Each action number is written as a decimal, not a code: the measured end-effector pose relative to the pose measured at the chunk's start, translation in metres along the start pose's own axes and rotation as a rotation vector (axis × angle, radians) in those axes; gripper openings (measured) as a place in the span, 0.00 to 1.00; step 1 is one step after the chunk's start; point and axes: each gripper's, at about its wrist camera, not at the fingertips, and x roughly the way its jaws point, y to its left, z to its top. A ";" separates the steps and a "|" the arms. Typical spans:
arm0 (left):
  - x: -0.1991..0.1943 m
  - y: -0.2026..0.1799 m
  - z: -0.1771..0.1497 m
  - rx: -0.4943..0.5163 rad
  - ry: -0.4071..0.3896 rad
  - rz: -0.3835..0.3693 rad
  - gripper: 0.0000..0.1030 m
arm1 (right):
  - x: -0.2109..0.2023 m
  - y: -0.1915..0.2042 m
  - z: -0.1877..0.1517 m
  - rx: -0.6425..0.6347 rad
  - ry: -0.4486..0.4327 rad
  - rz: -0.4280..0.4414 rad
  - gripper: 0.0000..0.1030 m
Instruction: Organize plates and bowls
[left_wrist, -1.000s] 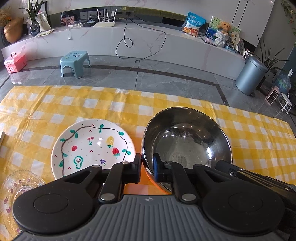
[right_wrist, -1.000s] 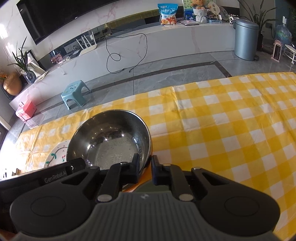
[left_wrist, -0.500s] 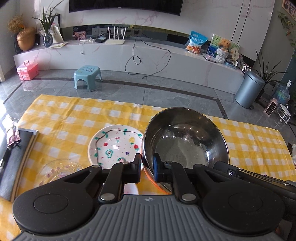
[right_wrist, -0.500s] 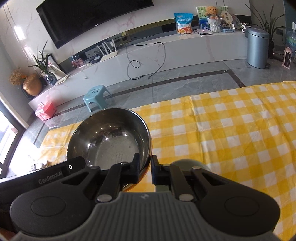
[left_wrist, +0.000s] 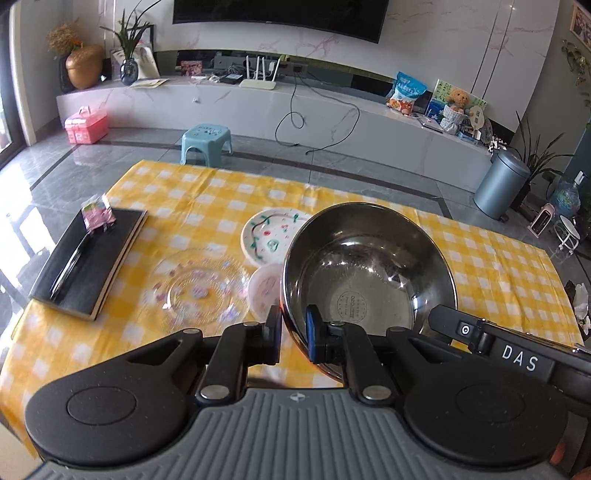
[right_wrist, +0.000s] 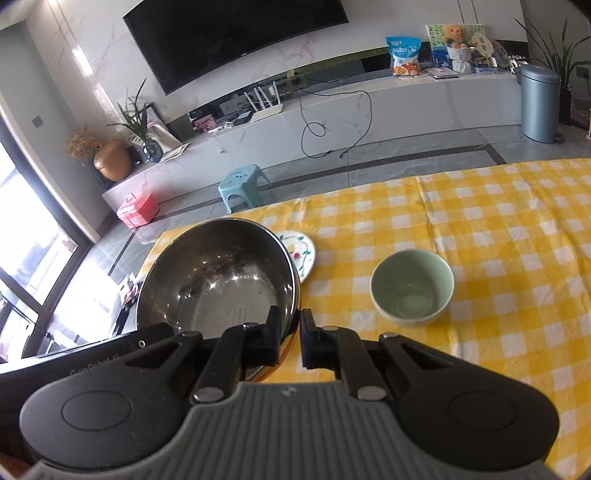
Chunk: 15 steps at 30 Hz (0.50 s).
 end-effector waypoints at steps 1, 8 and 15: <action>-0.005 0.006 -0.005 -0.015 0.003 -0.003 0.14 | -0.005 0.004 -0.005 -0.014 0.009 0.000 0.08; -0.032 0.034 -0.029 -0.080 0.024 -0.003 0.14 | -0.025 0.024 -0.029 -0.051 0.070 0.035 0.08; -0.040 0.057 -0.054 -0.139 0.074 0.009 0.14 | -0.028 0.035 -0.053 -0.053 0.150 0.053 0.08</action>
